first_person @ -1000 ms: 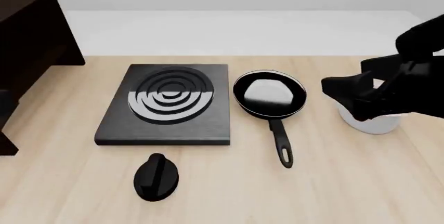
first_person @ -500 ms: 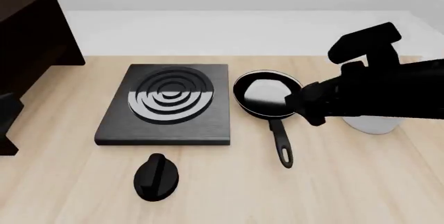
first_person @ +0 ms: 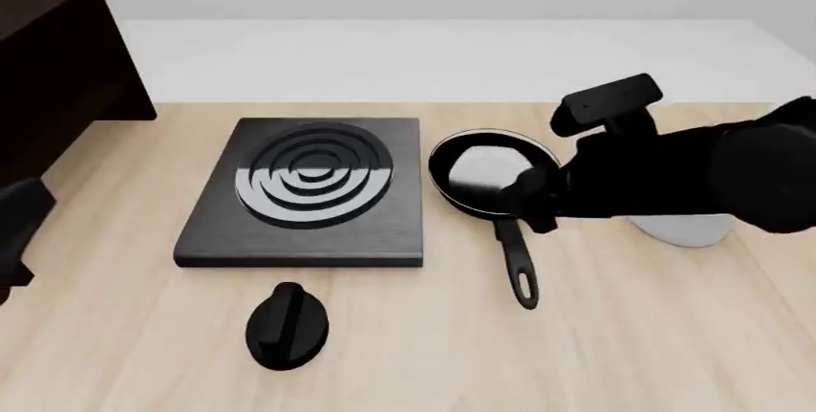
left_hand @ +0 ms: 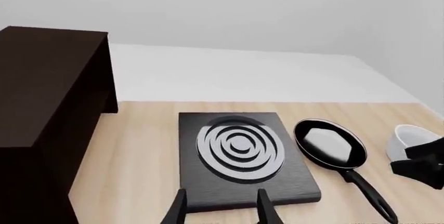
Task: Put the frying pan on the cabinet shelf.
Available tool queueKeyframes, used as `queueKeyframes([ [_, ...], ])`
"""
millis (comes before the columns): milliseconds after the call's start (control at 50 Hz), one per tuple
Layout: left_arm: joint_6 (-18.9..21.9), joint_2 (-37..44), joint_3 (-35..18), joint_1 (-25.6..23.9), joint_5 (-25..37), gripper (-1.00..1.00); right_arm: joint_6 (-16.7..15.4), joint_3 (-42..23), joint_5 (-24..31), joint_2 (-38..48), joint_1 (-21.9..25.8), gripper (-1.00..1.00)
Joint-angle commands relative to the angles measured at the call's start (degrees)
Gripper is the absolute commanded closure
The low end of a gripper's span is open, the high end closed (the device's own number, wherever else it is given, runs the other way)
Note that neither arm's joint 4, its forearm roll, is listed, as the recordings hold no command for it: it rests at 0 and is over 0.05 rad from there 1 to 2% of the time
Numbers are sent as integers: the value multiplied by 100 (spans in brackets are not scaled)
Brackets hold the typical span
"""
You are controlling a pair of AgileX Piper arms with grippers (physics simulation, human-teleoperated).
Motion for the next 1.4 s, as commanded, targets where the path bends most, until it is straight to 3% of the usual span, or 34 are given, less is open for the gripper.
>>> queueKeyframes([
  [20, 46, 29, 82, -60, -111, -100, -68, 161, -498, 545, -48, -100],
  [120, 53, 20, 103, -82, -126, -100, -61, 311, -727, 751, -35, -100],
  [140, 52, 19, 99, -77, -125, -100, -131, 314, -752, 741, 31, -100],
  [160, 61, 17, 101, -74, -127, -100, -396, 327, -877, 724, -75, -100],
  [200, 106, 13, 115, -71, -141, -100, -225, 370, -902, 829, -60, -100],
  [240, 140, 11, 121, -79, -138, -100, -253, 395, -962, 883, -84, -100],
  [300, 154, 3, 88, -78, -103, -100, 63, 410, -1013, 876, -12, -100],
  [400, 174, 5, 141, -85, -145, -100, 172, 476, -1140, 928, -74, -100],
  [500, 250, -71, 103, -88, -126, -100, 85, 484, -1125, 1060, -63, -100],
  [980, 187, -41, 70, -98, -83, -100, 392, 887, -1775, 1620, -155, -100],
  [1400, 181, -3, 204, -97, -227, -100, 309, 659, -1776, 2012, -149, -100],
])
